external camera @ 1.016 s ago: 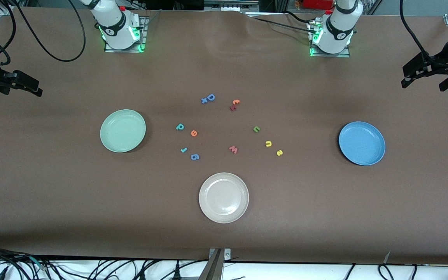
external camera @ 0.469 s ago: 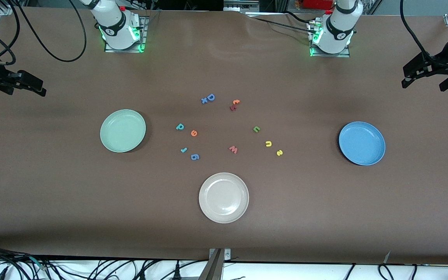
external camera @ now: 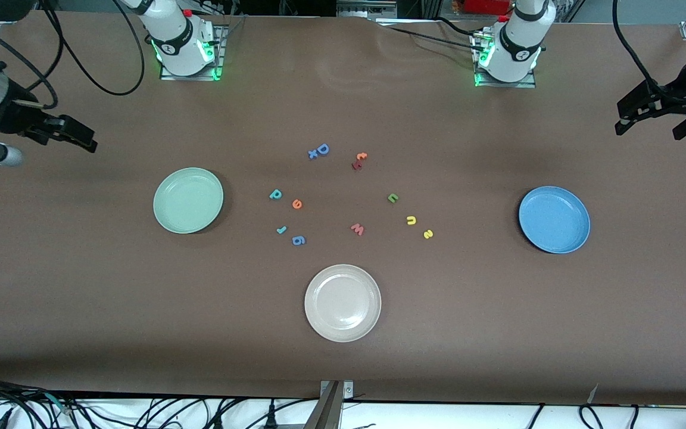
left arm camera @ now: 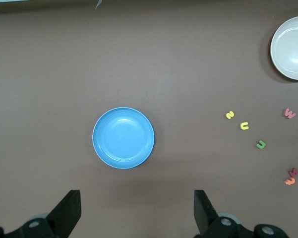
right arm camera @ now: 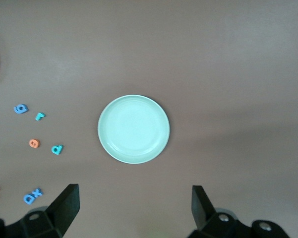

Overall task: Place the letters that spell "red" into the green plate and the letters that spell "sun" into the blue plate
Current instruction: 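Reach the right gripper to the orange e while the left gripper reaches s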

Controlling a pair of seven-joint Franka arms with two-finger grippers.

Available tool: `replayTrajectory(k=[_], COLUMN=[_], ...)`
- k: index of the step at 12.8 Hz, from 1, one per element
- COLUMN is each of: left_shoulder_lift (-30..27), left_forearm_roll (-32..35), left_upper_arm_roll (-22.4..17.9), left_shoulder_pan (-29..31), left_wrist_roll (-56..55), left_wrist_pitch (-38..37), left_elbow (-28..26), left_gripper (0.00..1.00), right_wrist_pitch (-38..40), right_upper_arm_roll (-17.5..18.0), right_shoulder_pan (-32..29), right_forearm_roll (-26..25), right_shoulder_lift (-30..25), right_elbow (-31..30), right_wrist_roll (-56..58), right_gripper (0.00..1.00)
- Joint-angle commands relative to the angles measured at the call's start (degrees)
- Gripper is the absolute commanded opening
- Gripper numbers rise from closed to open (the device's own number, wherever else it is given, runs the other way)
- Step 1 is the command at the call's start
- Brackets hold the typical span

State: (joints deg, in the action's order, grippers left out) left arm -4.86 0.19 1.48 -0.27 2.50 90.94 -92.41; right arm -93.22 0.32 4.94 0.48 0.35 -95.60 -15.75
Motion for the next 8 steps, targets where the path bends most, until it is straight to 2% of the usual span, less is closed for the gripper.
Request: replayTrajectory(k=[1, 8], left_shoulder_lift=[1.08, 0.99], left_forearm_roll=[0.69, -0.97], left_upper_arm_roll=[-0.07, 0.63], left_shoulder_pan=[0.36, 0.62], left_wrist_roll=[-0.56, -0.12], left_wrist_pitch=[-0.59, -0.59], left_elbow=[1.53, -1.46], left_gripper=[1.0, 1.0], right_wrist_pitch=[-3.97, -13.47], right_upper_arm_roll=[-0.14, -0.14], right_shoulder_pan=[3.57, 14.64], right_forearm_roll=[0.31, -0.48], right_shoulder_lift=[2.89, 10.35], right_elbow=[1.03, 0.86], right_wrist_roll=[-6.63, -26.33], right_gripper=[1.0, 1.0])
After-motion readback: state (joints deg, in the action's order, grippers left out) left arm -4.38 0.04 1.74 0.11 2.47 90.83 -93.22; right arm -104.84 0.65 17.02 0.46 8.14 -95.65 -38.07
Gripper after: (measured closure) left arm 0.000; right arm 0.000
